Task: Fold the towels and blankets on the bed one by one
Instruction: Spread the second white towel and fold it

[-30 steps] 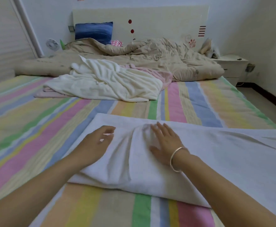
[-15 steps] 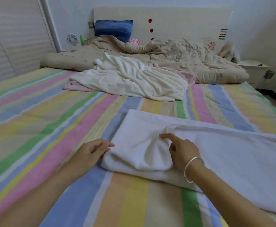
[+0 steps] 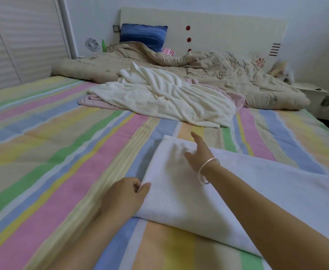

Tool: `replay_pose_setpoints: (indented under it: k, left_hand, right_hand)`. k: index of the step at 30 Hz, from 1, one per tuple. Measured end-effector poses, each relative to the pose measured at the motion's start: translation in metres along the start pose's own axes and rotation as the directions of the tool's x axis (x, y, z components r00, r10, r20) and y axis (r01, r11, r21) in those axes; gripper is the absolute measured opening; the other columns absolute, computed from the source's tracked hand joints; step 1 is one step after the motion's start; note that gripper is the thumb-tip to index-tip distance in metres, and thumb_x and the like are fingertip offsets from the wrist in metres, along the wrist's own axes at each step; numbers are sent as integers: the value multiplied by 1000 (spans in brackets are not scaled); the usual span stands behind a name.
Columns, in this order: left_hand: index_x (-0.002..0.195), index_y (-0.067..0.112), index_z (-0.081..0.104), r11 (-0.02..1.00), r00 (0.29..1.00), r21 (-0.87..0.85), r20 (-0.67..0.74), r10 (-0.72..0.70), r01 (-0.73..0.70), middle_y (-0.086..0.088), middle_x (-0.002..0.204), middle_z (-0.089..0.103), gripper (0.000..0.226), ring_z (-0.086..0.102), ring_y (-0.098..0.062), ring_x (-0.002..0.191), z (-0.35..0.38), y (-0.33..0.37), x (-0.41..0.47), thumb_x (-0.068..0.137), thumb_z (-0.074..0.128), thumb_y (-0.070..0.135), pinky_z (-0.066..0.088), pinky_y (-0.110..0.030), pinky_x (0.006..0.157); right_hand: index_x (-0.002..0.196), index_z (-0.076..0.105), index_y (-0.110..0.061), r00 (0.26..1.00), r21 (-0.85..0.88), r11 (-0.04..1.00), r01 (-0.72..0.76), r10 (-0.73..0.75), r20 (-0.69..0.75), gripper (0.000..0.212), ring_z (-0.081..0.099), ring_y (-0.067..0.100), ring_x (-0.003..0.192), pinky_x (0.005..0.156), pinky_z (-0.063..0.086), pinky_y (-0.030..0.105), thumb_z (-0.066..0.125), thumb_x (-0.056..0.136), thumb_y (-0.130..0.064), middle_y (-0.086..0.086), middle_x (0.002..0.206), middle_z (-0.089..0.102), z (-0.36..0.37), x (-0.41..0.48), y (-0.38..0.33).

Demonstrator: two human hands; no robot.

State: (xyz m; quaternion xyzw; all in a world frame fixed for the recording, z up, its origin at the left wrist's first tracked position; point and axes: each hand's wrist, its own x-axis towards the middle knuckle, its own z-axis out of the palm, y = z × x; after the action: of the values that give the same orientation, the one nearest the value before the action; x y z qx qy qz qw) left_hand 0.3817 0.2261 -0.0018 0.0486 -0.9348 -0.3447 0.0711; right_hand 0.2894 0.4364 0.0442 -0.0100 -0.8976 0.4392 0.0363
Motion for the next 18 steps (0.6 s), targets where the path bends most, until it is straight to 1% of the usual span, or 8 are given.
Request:
replay_pose_setpoints:
  k: [2,5,7,9,12,14,16,18]
  left_hand:
    - [55,18,29,1000,1000,-7,9,-19,19,5,40,35,54,27,-15,44,3,-2,4,88,61,47,21,-31,50]
    - [55,18,29,999,999,-12,17,-37,38,2,41,32,55,27,-16,44,5,-5,5,86,61,49,21,-31,50]
    - [57,17,29,999,999,18,21,-44,43,1,43,28,54,28,-16,45,7,-5,6,86,60,51,21,-31,50]
    - [58,17,31,996,998,65,21,-64,62,2,47,29,53,32,-17,46,9,-4,8,86,59,52,23,-31,50]
    - [59,17,39,991,994,87,8,-106,105,4,50,40,50,43,-17,50,9,0,8,86,59,54,31,-30,51]
    - [72,21,50,984,993,138,-32,-112,115,7,62,53,38,55,-16,62,8,6,3,85,60,56,44,-31,58]
    - [95,26,52,955,988,291,-155,-11,56,8,83,61,32,62,-21,78,5,16,-5,83,64,52,48,-34,63]
    - [108,19,56,896,962,433,-186,198,-101,-1,102,61,40,62,-28,86,10,30,-9,75,77,31,49,-38,64]
  right_hand:
    - [148,30,-23,983,-146,975,166,-175,-56,64,26,21,142,112,27,31,54,91,-9,2,155,25,9,-2,7]
    - [142,40,-29,959,-296,918,263,-282,-23,52,18,17,142,110,29,34,49,92,-15,-4,152,25,27,-7,11]
    - [146,33,-32,962,-516,812,272,-216,167,47,15,21,145,116,18,44,35,99,-29,-5,155,24,41,-7,14]
    - [153,12,-35,949,-635,733,244,-45,313,51,-1,19,149,118,-1,52,18,102,-38,-8,161,5,50,-2,17]
    - [153,1,-36,936,-644,727,238,5,352,53,-8,17,149,117,-7,53,16,102,-40,-9,162,-7,48,5,16]
    - [154,2,-33,932,-601,762,241,-9,363,55,-9,16,148,119,-6,49,19,102,-42,-6,162,-8,39,-1,14]
    - [154,2,-30,931,-542,807,234,-26,363,58,-11,15,148,120,-5,43,23,103,-44,-4,162,-11,22,-19,14]
    - [154,5,-31,929,-530,809,253,-51,366,58,-11,14,148,120,-5,39,23,102,-49,-4,161,-11,-1,-51,23]
